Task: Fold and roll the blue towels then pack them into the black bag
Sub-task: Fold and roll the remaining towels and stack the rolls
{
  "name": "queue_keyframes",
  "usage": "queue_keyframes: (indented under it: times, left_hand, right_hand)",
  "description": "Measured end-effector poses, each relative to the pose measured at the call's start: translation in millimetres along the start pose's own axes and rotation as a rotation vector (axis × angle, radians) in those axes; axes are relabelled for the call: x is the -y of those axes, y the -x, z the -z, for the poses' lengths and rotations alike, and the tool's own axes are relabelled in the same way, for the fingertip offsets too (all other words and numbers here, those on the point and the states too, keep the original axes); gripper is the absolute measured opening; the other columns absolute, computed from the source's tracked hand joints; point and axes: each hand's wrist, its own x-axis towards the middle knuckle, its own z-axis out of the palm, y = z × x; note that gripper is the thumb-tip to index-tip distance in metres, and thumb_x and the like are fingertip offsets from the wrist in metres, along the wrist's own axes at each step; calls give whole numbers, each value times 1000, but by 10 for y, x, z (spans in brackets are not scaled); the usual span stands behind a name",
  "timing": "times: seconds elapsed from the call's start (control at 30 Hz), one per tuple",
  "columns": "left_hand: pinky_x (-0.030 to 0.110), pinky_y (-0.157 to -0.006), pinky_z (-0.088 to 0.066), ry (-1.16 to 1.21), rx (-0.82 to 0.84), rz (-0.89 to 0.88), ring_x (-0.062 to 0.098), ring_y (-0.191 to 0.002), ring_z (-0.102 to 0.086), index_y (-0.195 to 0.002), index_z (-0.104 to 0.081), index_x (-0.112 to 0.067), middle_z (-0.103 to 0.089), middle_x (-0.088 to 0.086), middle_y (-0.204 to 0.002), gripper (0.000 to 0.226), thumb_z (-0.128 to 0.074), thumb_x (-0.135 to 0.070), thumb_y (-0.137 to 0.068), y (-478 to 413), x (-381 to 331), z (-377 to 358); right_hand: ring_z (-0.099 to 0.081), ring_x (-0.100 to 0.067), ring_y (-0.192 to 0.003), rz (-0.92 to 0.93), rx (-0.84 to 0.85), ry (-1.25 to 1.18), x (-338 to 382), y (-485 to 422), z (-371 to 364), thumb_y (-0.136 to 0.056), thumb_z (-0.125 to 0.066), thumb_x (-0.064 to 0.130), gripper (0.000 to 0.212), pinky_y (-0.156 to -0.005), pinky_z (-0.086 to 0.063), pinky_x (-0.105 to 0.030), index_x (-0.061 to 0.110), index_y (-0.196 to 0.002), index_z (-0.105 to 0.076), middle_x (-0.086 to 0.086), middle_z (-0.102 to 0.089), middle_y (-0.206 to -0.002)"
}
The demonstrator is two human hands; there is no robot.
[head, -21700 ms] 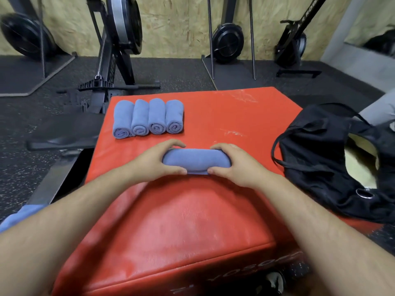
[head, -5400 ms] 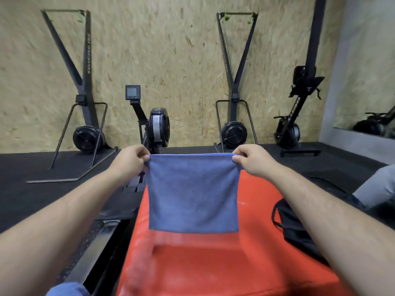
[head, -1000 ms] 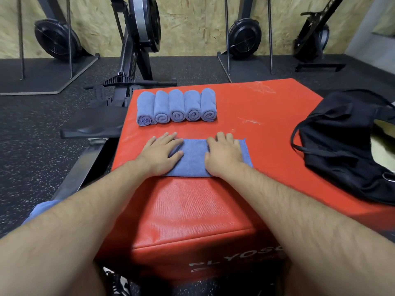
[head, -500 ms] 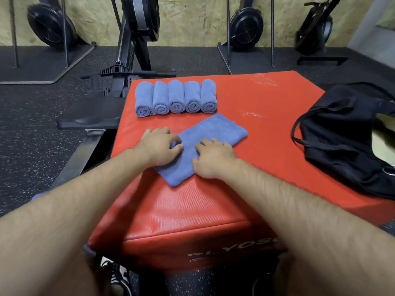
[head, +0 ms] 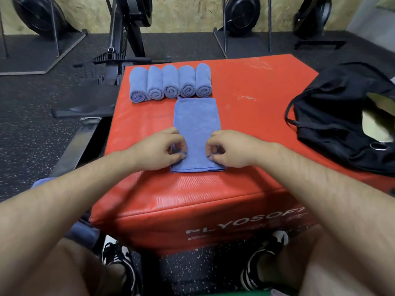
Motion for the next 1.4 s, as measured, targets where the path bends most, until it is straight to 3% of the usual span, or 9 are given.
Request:
queue_keyframes:
  times: [0.07,0.13,0.23,0.47,0.6,0.9,1.07,1.23,1.4]
  left_hand:
    - [29,-76,-48,42,117,-27,9,-77,-54,-89,-65,-22,-57,-4,-88,13,-77,-22,-84,21,-66,-22]
    - [26,-75,-47,35,198,-4,10,-80,-54,-91,-62,-24,-56,-3,-93,23,-81,-33,-81,36,-60,-52]
    - [25,-75,-47,11,228,14,9,-83,-52,-94,-60,-26,-54,-4,-98,33,-84,-39,-76,43,-2,-50]
    - [20,-72,-42,-25,175,-81,6,-77,-52,-86,-61,-17,-57,-8,-87,18,-78,-19,-81,54,-2,12]
    - [23,-72,-44,-50,157,-70,9,-78,-53,-88,-58,-18,-57,-7,-88,28,-80,-33,-80,68,1,-9]
    - [6,-66,-40,-19,79,86,-7,-75,-56,-103,-60,-20,-63,-11,-86,19,-71,-17,-87,38,-2,129]
    - [15,-71,-40,-16,2,115,8,-79,-58,-98,-66,-12,-63,-7,-91,8,-66,-8,-91,-1,53,87]
    - [4,-77,-35,-45,-66,64,1,-80,-52,-97,-70,-8,-53,-6,-93,14,-65,0,-87,-20,108,8]
    - [17,-79,-39,-94,-89,-74,16,-86,-53,-91,-66,-11,-58,1,-93,25,-57,7,-76,-47,37,-21]
  right_hand:
    - [-53,-9,-81,-7,45,-17,41,52,3,-83,-74,29,14,-81,-48,-35,21,-94,-68,4,-60,-90]
    - [-54,-11,-87,-48,111,-28,53,96,8,-76,-80,47,38,-80,-47,-30,25,-102,-64,6,-56,-98]
    - [-53,-14,-93,-65,164,-20,40,126,4,-68,-86,48,53,-81,-46,-29,28,-109,-60,6,-52,-105]
    - [-52,-12,-86,19,99,-10,-8,128,11,-78,-78,23,28,-81,-46,-30,22,-103,-65,5,-57,-98]
    - [-56,-19,-84,25,43,47,8,146,25,-81,-64,18,15,-80,-48,-37,19,-96,-66,2,-64,-92]
    - [-61,-20,-87,-72,-47,-51,-108,129,22,-87,-63,20,19,-79,-48,-34,22,-106,-61,3,-68,-99]
    - [-57,-19,-98,-50,-134,-24,-165,72,-45,-91,-63,16,16,-81,-36,-21,15,-107,-69,-2,-63,-105]
    - [-52,-23,-104,-24,-233,45,-139,56,-105,-88,-64,13,20,-94,-43,-35,18,-107,-68,-2,-56,-107]
    - [-58,-26,-100,17,-181,108,-68,69,-47,-87,-54,9,19,-84,-47,-38,18,-97,-68,-1,-63,-99]
